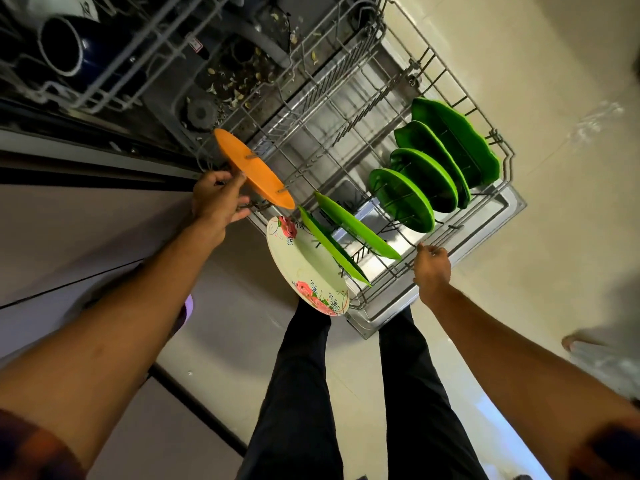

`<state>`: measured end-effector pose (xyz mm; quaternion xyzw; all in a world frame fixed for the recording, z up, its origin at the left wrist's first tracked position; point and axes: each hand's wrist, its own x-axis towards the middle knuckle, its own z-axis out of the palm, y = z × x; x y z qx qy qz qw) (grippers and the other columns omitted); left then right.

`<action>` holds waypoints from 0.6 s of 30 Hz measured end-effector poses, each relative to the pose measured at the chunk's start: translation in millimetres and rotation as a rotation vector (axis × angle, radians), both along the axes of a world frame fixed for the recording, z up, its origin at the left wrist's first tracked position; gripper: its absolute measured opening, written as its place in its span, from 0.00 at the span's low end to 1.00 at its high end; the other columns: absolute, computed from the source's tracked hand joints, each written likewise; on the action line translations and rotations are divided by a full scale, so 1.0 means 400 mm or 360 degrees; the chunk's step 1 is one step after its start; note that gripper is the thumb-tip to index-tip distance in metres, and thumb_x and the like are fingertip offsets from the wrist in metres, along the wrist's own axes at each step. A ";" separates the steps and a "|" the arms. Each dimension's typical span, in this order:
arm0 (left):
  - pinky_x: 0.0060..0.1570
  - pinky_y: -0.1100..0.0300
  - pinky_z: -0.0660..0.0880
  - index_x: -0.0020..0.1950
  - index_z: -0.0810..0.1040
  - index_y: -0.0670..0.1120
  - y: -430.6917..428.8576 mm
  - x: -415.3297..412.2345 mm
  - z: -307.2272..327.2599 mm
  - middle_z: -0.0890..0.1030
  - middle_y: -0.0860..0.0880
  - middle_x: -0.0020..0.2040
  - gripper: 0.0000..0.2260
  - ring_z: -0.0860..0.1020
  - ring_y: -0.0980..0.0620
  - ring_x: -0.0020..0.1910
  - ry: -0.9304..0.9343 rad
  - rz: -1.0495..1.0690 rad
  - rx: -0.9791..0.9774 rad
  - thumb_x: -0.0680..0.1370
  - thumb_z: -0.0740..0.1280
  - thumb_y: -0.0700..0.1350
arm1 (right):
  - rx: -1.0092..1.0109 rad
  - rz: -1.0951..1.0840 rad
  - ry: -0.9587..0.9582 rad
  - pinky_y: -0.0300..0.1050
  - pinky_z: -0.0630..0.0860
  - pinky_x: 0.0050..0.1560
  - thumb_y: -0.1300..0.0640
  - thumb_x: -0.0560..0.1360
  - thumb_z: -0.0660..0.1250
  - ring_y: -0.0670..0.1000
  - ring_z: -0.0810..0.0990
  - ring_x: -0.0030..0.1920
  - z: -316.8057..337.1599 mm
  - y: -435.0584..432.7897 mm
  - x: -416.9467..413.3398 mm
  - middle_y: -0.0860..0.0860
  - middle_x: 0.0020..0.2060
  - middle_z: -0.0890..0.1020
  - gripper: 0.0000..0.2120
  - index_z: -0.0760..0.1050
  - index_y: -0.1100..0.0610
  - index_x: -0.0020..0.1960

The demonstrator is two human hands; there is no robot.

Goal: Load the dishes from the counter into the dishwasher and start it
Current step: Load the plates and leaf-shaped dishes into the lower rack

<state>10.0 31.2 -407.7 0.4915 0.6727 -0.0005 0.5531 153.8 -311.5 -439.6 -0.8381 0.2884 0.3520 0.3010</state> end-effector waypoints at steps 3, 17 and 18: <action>0.40 0.56 0.81 0.60 0.77 0.46 -0.006 -0.025 0.020 0.82 0.45 0.52 0.09 0.83 0.51 0.47 0.0011 -0.0147 -0.0005 0.81 0.68 0.46 | -0.0055 0.0109 0.0110 0.60 0.80 0.56 0.52 0.80 0.64 0.58 0.78 0.47 0.043 0.001 -0.036 0.59 0.54 0.79 0.09 0.73 0.57 0.55; 0.40 0.59 0.75 0.44 0.75 0.52 -0.049 -0.155 0.283 0.79 0.49 0.42 0.09 0.78 0.56 0.37 -0.0046 -0.0434 0.0024 0.82 0.63 0.40 | -0.0013 0.0600 -0.0144 0.44 0.73 0.49 0.47 0.77 0.67 0.57 0.82 0.53 0.349 0.162 -0.206 0.52 0.47 0.85 0.10 0.82 0.51 0.52; 0.40 0.59 0.75 0.44 0.75 0.52 -0.052 -0.176 0.308 0.79 0.49 0.42 0.09 0.78 0.56 0.37 -0.0050 -0.0409 0.0033 0.81 0.63 0.40 | 0.0048 0.0628 -0.0165 0.44 0.73 0.49 0.48 0.77 0.67 0.57 0.82 0.52 0.369 0.185 -0.215 0.51 0.46 0.85 0.10 0.82 0.51 0.52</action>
